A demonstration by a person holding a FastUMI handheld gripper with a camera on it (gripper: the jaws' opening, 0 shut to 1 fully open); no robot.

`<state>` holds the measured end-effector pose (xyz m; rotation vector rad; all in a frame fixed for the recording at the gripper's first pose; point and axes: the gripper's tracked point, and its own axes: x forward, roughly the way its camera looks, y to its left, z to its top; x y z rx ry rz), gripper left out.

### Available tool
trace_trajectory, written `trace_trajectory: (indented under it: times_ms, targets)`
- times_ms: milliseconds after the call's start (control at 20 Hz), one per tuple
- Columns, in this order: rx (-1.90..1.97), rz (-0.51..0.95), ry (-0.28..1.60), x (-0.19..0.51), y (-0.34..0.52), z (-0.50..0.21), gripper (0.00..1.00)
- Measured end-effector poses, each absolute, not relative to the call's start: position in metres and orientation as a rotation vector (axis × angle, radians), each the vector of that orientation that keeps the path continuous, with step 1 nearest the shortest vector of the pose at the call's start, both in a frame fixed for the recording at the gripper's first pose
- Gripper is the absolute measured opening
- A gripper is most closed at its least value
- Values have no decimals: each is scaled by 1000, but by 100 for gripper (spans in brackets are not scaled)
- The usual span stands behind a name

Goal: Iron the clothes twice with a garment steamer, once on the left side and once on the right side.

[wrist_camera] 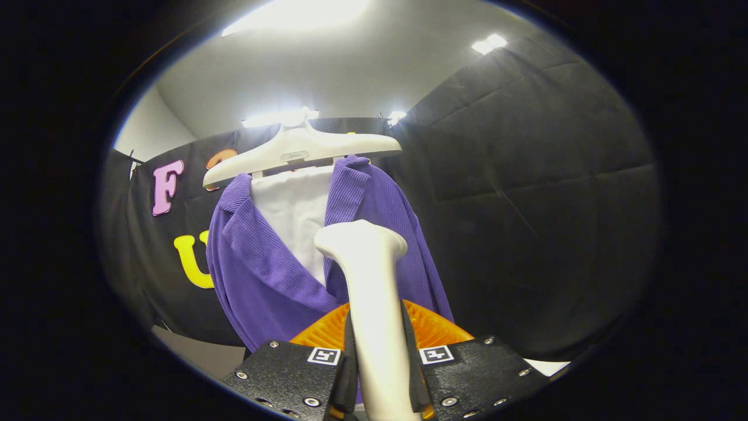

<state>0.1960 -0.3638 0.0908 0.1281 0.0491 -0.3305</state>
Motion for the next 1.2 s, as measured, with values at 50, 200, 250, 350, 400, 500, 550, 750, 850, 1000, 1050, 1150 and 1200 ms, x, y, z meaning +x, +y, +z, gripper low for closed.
trace_trajectory:
  times_ms: [50,200,250,350,400,500,550,750,850,1000,1050,1150,1200]
  targets:
    - [114,-336,48,201,-365,90,34]
    - [71,-338,67,211,-366,78,34]
    - [63,-338,70,213,-367,74,34]
    - [68,-338,63,215,-366,68,34]
    - [74,-339,67,214,-366,62,34]
    - [71,-349,89,210,-370,45,35]
    - [61,-359,105,207,-374,36,35]
    - [62,-371,151,192,-384,1,35]
    - [76,-391,188,184,-392,-24,35]
    - [87,-407,243,175,-400,-61,35]
    - [86,-407,261,171,-401,-71,35]
    - [69,-404,289,167,-402,-88,35]
    - [67,-404,298,169,-402,-91,35]
